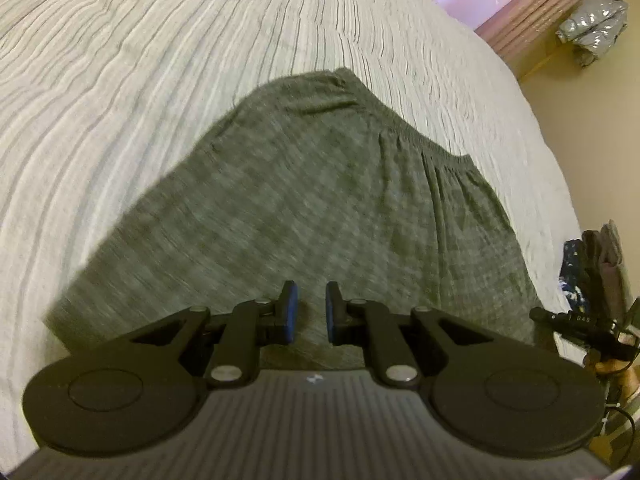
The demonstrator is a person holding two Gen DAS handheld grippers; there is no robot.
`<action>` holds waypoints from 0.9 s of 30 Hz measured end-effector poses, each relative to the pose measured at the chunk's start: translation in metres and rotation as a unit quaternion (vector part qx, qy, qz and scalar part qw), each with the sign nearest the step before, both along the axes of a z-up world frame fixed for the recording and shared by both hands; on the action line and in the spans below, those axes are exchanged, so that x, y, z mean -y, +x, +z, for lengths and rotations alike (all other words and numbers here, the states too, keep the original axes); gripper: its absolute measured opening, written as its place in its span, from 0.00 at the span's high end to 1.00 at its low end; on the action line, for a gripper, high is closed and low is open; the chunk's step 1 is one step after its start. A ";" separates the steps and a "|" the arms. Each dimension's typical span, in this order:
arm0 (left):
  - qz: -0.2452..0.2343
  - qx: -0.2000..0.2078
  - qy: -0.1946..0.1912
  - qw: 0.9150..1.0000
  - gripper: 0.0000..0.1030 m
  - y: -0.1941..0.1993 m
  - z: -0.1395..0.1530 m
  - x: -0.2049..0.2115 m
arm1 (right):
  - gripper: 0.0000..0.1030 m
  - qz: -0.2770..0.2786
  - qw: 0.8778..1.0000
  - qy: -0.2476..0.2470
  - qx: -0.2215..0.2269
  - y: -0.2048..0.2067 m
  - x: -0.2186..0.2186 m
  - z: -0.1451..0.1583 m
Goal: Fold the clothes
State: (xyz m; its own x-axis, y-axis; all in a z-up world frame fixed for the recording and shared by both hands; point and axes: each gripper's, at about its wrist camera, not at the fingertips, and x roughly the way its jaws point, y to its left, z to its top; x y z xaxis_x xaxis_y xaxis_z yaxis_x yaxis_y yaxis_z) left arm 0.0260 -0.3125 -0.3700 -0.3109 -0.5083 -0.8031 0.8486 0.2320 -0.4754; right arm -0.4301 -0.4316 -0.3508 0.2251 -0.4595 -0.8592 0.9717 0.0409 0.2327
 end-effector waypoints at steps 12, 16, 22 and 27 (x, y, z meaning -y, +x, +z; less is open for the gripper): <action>-0.018 -0.025 -0.008 1.000 0.91 0.093 0.013 -0.009 | 0.97 0.203 0.964 -0.083 -0.148 0.298 -0.093 0.028; -0.027 -0.027 0.002 0.999 0.91 0.111 0.007 -0.014 | 0.97 0.254 0.953 -0.039 -0.158 0.369 -0.121 0.004; -0.045 -0.040 0.015 0.998 0.90 0.110 -0.004 -0.014 | 0.27 0.232 0.966 -0.033 -0.110 0.337 -0.139 0.021; -0.068 -0.071 -0.005 0.995 0.84 0.077 -0.002 0.010 | 0.27 0.104 0.991 -0.038 -0.081 0.249 -0.115 0.047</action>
